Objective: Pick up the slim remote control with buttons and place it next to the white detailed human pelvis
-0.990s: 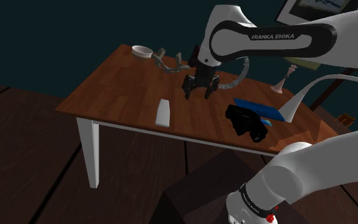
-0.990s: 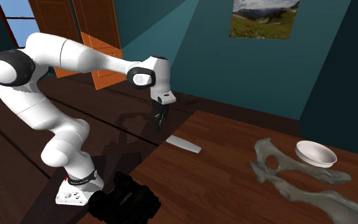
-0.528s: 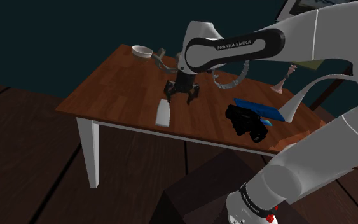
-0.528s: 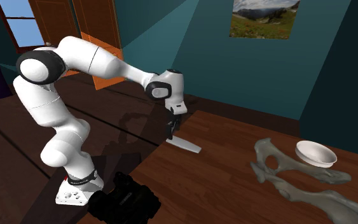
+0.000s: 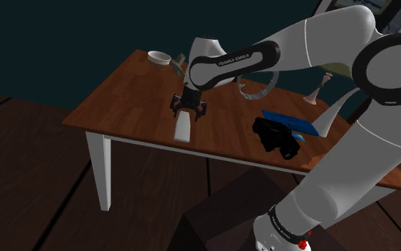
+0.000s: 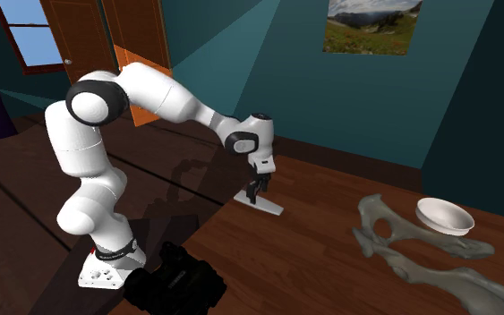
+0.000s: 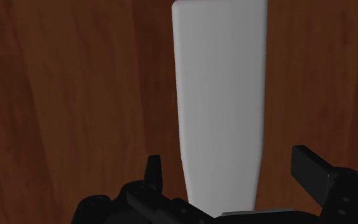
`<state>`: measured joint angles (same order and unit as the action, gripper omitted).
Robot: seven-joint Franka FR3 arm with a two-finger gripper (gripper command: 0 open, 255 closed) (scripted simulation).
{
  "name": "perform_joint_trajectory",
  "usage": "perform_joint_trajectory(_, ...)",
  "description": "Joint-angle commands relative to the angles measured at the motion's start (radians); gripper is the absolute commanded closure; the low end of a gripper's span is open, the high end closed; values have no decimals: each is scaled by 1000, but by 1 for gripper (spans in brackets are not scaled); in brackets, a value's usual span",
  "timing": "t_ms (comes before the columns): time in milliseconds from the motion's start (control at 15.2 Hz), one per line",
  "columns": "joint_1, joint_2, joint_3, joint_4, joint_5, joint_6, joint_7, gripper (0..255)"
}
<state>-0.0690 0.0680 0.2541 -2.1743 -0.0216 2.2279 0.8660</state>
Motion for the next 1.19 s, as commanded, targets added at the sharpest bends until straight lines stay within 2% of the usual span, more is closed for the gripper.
perform_joint_trajectory(0, 2, 22, 0, 0, -7, 22, 11, 0)
perform_joint_trajectory(330, 3, 59, -2, -22, -20, 80, 20, 0)
perform_joint_trajectory(792, 3, 59, -2, -22, -20, 80, 20, 0)
perform_joint_trajectory(858, 3, 59, -2, -22, -20, 80, 20, 255)
perform_joint_trajectory(1122, 3, 59, -2, -22, -20, 80, 20, 255)
